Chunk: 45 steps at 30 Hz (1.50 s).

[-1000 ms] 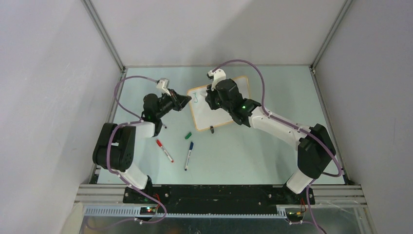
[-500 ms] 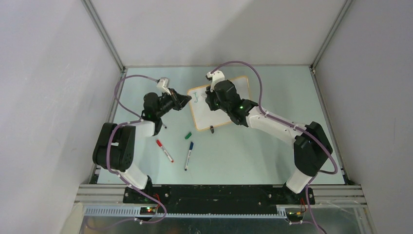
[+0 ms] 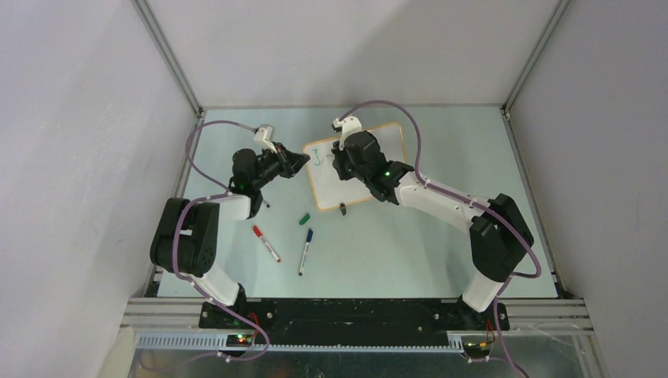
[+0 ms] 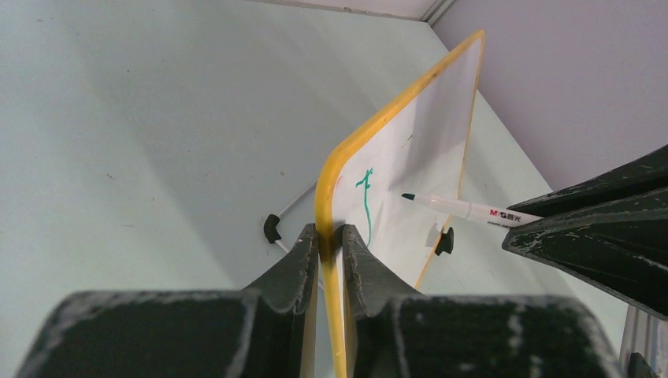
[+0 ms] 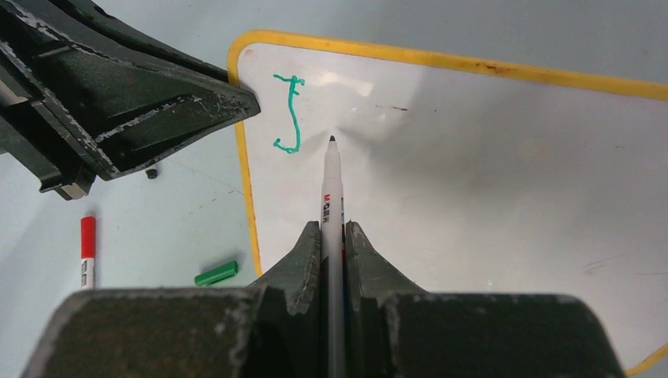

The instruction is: Write a sentence on the whiteboard

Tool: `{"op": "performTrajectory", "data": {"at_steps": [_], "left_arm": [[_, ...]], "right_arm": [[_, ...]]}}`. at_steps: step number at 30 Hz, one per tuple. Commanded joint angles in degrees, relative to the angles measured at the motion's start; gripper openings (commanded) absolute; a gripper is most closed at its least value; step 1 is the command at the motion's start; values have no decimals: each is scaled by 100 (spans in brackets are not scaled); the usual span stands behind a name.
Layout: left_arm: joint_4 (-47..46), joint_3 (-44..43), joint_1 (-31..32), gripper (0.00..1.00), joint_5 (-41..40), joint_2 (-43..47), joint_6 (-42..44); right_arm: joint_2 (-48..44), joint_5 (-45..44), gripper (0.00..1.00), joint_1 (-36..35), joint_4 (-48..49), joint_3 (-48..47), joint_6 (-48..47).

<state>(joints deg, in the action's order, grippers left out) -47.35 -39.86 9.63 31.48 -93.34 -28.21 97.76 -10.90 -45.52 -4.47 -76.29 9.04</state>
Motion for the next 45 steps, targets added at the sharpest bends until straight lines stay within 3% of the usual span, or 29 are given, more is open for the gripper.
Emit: {"op": "performTrajectory", "data": {"at_steps": [1,45], "left_arm": [[17,-153,39,0,-93,-37,217],[-160,-36,39,0,-72,40,197]], "right_arm": [[69,-118,0,28,127,-210,50],[294,196,0,181,85,-496,226]]}}
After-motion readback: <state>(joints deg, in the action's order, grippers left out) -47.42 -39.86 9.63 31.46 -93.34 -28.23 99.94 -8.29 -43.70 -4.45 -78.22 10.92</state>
